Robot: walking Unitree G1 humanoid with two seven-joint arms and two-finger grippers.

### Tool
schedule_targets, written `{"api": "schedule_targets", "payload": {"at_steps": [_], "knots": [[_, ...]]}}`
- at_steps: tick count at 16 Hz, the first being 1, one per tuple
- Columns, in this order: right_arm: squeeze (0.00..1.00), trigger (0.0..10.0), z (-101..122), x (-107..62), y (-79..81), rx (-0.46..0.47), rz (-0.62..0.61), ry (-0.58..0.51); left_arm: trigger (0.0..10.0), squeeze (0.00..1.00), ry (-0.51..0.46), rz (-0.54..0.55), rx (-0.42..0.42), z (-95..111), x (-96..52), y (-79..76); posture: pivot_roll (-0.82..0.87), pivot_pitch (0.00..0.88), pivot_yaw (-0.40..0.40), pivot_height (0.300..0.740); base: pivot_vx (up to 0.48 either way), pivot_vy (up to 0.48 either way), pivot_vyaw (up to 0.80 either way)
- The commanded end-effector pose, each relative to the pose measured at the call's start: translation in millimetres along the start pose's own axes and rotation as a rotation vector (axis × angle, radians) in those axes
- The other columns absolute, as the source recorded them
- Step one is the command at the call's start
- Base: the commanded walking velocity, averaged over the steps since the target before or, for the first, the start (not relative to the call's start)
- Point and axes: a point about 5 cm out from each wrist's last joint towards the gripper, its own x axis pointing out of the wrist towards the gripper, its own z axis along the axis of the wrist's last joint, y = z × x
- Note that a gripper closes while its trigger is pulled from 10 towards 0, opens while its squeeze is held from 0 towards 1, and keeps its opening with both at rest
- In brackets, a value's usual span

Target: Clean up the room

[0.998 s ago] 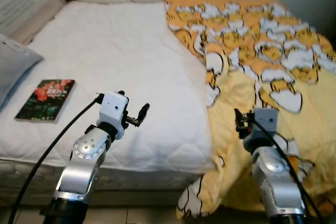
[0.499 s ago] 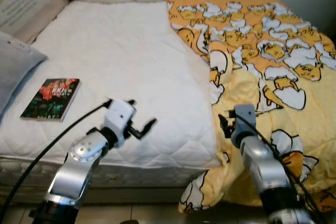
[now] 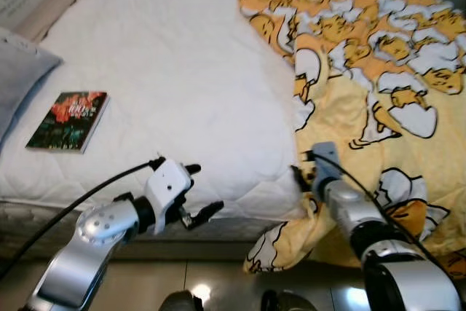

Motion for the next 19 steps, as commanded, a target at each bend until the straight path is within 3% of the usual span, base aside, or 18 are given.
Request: {"api": "schedule_targets", "payload": {"at_steps": [1, 3, 4, 5, 9, 11, 19], "knots": [[0.00, 10.0, 5, 0.9, 0.5, 0.003, 0.019, -0.023, 10.0, 0.00, 0.005, -0.014, -0.005, 1, -3.7, -2.3, 0.22, 0.204, 0.008, 0.740, 0.000, 0.000, 0.00], [0.00, 10.0, -2, 1.2, 1.2, -0.075, -0.008, 0.009, 10.0, 0.00, 0.022, -0.017, -0.012, 2, -9.1, -6.8, 0.24, 0.228, 0.013, 0.740, 0.000, 0.000, 0.00], [0.00, 8.4, -7, 0.6, -2.8, -0.136, -0.068, 0.043, 10.0, 0.00, 0.027, -0.022, -0.015, 2, -10.8, -8.6, 0.25, 0.238, 0.015, 0.740, 0.000, 0.000, 0.00], [0.00, 4.8, -11, -0.8, -9.9, -0.154, -0.144, 0.062, 10.0, 0.00, 0.034, -0.026, -0.021, 3, -13.0, -11.2, 0.25, 0.243, 0.016, 0.740, 0.000, 0.000, 0.00], [0.00, 2.4, -7, -0.6, -9.8, -0.137, -0.176, 0.010, 10.0, 0.00, 0.044, -0.024, -0.027, 4, -14.3, -10.6, 0.25, 0.238, 0.016, 0.740, 0.000, 0.000, 0.00], [0.00, 0.0, 1, 0.4, -7.8, -0.135, -0.191, -0.035, 10.0, 0.00, 0.038, -0.023, -0.027, 8, -11.2, -10.6, 0.24, 0.224, 0.016, 0.740, 0.000, 0.000, 0.00], [0.00, 0.0, -2, -1.0, -9.5, -0.136, -0.211, -0.056, 10.0, 0.00, 0.015, -0.024, -0.023, 18, -5.1, -13.6, 0.23, 0.203, 0.017, 0.740, 0.000, 0.000, 0.00]]}}
